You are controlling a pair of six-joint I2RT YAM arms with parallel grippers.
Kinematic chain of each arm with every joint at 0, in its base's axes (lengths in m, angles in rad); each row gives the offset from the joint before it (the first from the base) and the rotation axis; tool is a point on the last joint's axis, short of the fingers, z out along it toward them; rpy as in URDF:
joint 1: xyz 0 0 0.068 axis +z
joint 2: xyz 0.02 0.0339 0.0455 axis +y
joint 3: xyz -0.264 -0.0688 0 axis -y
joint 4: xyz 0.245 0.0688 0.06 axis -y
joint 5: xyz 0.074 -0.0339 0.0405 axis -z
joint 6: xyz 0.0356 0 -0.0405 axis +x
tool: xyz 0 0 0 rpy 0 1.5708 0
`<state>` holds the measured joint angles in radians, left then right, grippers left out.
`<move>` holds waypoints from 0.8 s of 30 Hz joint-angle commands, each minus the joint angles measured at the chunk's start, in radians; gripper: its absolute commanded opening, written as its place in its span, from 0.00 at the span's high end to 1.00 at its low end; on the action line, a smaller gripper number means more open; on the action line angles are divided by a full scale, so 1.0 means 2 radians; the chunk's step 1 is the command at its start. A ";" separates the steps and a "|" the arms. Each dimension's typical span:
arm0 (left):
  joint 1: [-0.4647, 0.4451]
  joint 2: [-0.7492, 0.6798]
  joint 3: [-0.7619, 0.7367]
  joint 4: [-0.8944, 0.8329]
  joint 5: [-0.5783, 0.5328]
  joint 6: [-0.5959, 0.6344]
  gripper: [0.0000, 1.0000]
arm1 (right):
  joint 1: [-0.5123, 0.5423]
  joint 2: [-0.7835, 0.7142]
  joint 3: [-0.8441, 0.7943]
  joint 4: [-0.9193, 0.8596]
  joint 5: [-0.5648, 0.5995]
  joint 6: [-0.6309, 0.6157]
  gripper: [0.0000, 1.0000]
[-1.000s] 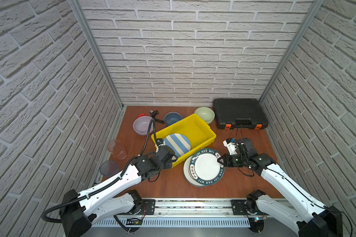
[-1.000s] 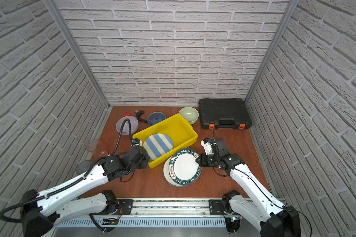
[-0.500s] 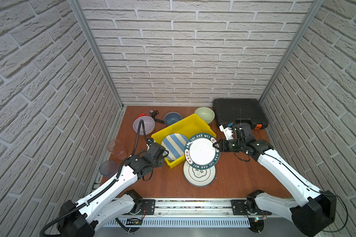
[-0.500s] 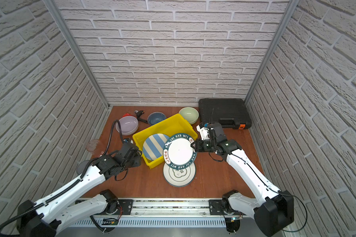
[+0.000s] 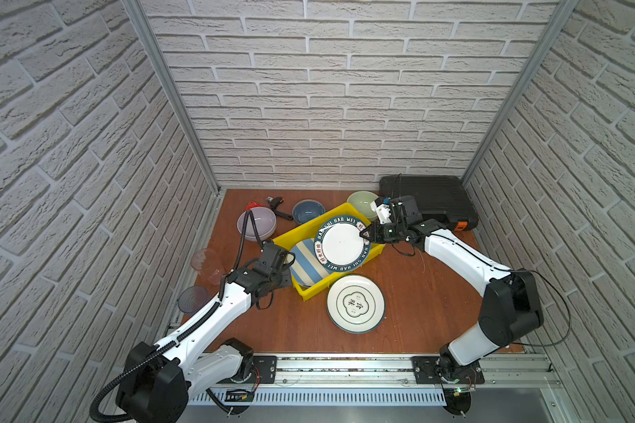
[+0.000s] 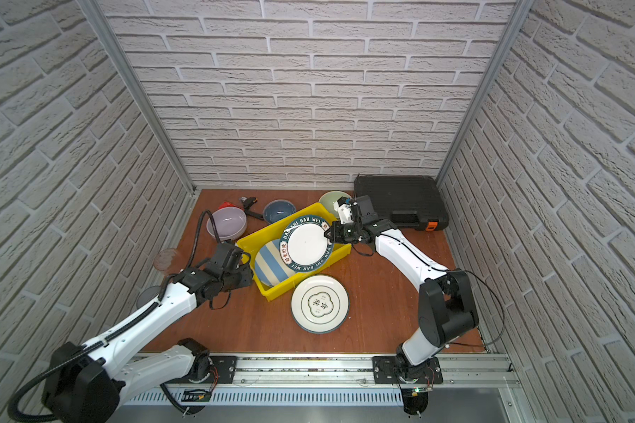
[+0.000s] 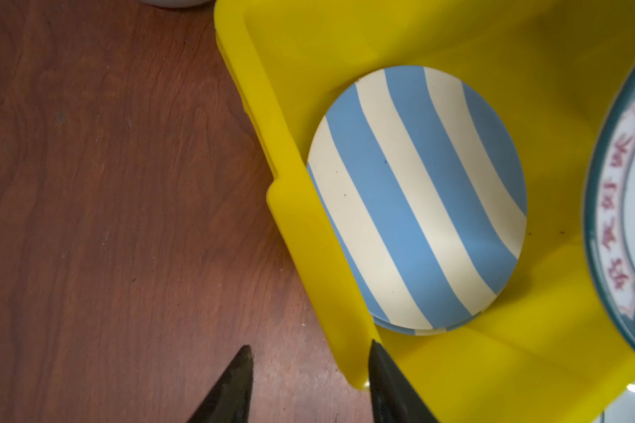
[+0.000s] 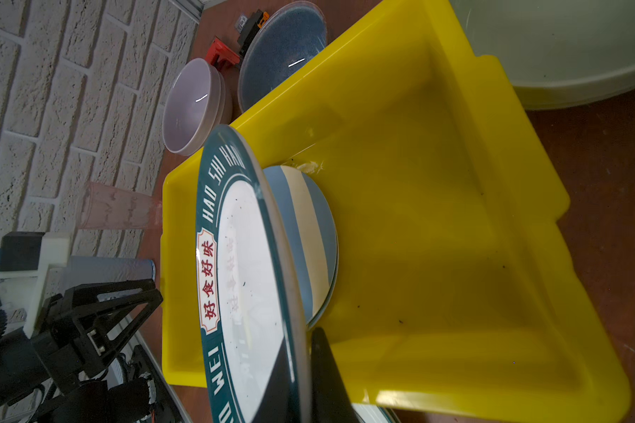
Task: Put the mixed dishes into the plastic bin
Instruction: 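Lift the green-rimmed plates with both grippers and carry them over the bin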
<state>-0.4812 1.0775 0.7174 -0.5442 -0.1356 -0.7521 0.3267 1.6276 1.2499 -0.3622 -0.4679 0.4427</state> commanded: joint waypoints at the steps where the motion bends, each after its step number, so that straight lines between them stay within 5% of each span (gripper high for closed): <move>1: 0.009 0.017 0.007 0.032 0.018 0.012 0.50 | 0.008 0.015 0.025 0.062 -0.026 0.017 0.94; 24: 0.016 0.046 0.019 0.047 0.027 0.011 0.57 | 0.055 0.147 0.048 0.145 -0.022 0.059 0.94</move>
<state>-0.4591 1.1648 0.7303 -0.4675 -0.0799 -0.7406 0.4225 1.9263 1.3014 -0.1600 -0.4763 0.5430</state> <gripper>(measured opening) 0.430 0.094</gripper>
